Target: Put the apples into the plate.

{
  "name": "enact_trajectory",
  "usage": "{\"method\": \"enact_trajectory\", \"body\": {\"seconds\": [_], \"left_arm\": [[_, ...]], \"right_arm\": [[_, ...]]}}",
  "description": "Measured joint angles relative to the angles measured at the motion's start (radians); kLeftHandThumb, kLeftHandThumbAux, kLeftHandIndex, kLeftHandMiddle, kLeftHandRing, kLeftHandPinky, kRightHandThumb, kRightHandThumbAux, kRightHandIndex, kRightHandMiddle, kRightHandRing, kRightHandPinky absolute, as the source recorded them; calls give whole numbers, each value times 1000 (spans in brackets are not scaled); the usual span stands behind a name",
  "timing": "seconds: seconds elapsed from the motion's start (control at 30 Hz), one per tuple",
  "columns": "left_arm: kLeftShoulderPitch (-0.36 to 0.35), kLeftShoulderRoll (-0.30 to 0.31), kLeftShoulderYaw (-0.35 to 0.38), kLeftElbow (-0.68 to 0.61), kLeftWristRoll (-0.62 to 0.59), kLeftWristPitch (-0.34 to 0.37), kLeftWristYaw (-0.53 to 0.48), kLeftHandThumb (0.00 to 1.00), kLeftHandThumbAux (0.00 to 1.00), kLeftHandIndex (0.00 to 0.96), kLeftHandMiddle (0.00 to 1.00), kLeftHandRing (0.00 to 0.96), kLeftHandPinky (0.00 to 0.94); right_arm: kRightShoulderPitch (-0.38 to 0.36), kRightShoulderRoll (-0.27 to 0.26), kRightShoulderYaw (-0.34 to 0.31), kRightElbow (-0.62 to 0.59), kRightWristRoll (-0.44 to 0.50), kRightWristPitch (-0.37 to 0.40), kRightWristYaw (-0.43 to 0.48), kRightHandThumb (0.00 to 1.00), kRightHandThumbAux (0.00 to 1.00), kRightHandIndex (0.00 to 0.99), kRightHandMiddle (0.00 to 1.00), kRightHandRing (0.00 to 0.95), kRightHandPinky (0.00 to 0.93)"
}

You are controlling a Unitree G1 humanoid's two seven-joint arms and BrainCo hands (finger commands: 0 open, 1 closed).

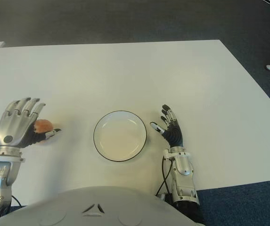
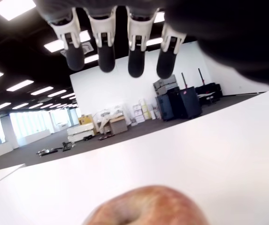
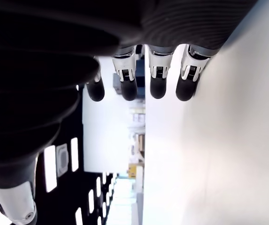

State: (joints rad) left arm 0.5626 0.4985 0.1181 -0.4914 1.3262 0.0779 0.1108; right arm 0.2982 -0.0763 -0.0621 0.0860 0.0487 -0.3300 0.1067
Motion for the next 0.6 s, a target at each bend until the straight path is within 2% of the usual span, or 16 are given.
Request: {"method": "enact_trajectory", "body": {"seconds": [0.6], "left_arm": [[12, 0, 31, 32, -39, 54, -46, 312, 289, 221, 174, 129, 117]], "right_arm": [[-6, -5, -40, 16, 72, -5, 45, 256, 645, 108, 48, 0, 3]]}}
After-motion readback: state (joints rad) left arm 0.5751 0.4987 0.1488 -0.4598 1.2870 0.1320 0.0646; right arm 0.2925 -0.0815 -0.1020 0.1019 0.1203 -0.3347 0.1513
